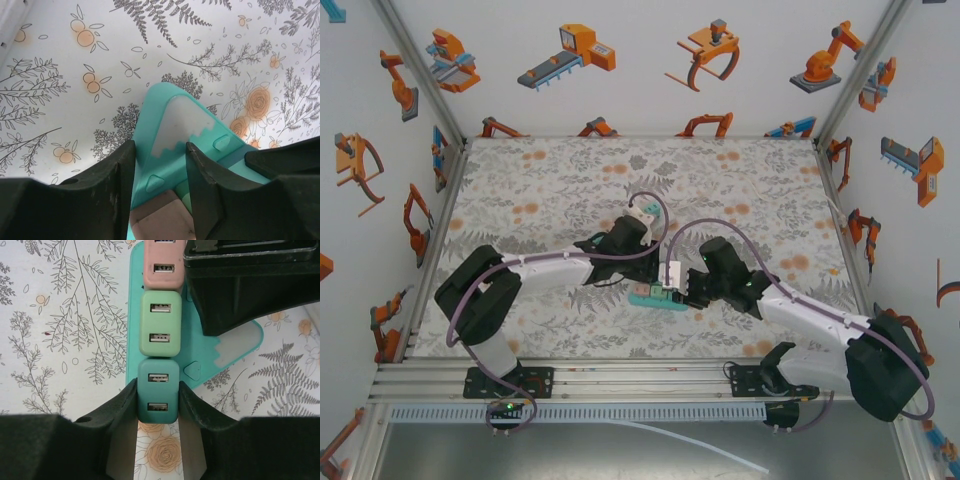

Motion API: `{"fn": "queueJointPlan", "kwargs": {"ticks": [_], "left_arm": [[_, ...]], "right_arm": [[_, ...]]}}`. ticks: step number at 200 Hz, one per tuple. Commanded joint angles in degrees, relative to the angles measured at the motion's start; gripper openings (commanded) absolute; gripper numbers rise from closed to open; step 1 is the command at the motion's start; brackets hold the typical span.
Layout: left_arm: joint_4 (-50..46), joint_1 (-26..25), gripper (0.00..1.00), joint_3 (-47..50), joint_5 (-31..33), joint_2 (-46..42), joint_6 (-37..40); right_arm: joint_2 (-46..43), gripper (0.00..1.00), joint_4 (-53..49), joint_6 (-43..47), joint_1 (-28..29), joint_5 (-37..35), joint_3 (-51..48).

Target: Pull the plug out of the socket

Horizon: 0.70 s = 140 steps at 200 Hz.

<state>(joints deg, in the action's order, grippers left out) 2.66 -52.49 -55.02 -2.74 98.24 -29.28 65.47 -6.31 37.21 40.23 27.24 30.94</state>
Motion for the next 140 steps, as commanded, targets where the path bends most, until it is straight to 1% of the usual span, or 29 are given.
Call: {"fn": "queueJointPlan", "kwargs": {"ticks": [1,7,14,19,39,52,62,76,96,116,129,140], "left_arm": [[-8.9,-0.2,0.42,3.6,9.1,6.1,1.2],[-8.7,-0.2,0.42,3.6,9.5,6.3,1.2],[-9.0,-0.2,0.42,3.6,9.6,6.4,1.3],[-9.0,-0.2,0.42,3.6,9.8,6.6,1.4],[-9.2,-0.3,0.42,3.6,9.4,7.3,1.9],[-9.4,-0.4,0.42,3.5,8.7,7.9,2.6],[-9.5,-0.4,0.42,3.2,7.4,8.3,3.8],[-9.9,-0.7,0.42,2.7,4.3,9.3,6.0],[-12.5,-1.6,0.42,1.3,3.8,10.8,8.0],[-14.3,-1.6,0.42,1.2,3.6,11.7,7.8],[-14.4,-1.7,0.42,2.3,3.4,11.5,7.4],[-14.6,-1.7,0.42,3.6,4.4,11.4,7.1]], "right_arm": [[-2.3,0.17,3.3,-4.2,0.9,4.1,2.4],[-2.7,0.14,3.5,-4.1,1.0,3.1,2.2],[-2.9,0.07,3.0,-3.7,1.2,1.2,2.2],[-2.9,0.05,2.1,-2.7,1.6,-0.6,2.4],[-2.6,0.05,-0.3,2.9,4.6,-9.0,2.0],[-2.5,0.05,-1.5,6.3,6.0,-11.1,1.5],[-2.5,0.05,-2.0,7.2,6.7,-11.5,1.4],[-3.1,0.05,-0.2,4.0,6.8,-10.5,1.5],[-4.1,0.07,4.3,-3.9,6.7,-9.6,1.8],[-4.5,0.08,6.1,-7.9,6.7,-9.0,2.5],[-4.6,0.08,6.2,-8.7,6.7,-9.1,2.6],[-4.9,0.08,6.0,-9.2,6.7,-9.7,2.5]]}}
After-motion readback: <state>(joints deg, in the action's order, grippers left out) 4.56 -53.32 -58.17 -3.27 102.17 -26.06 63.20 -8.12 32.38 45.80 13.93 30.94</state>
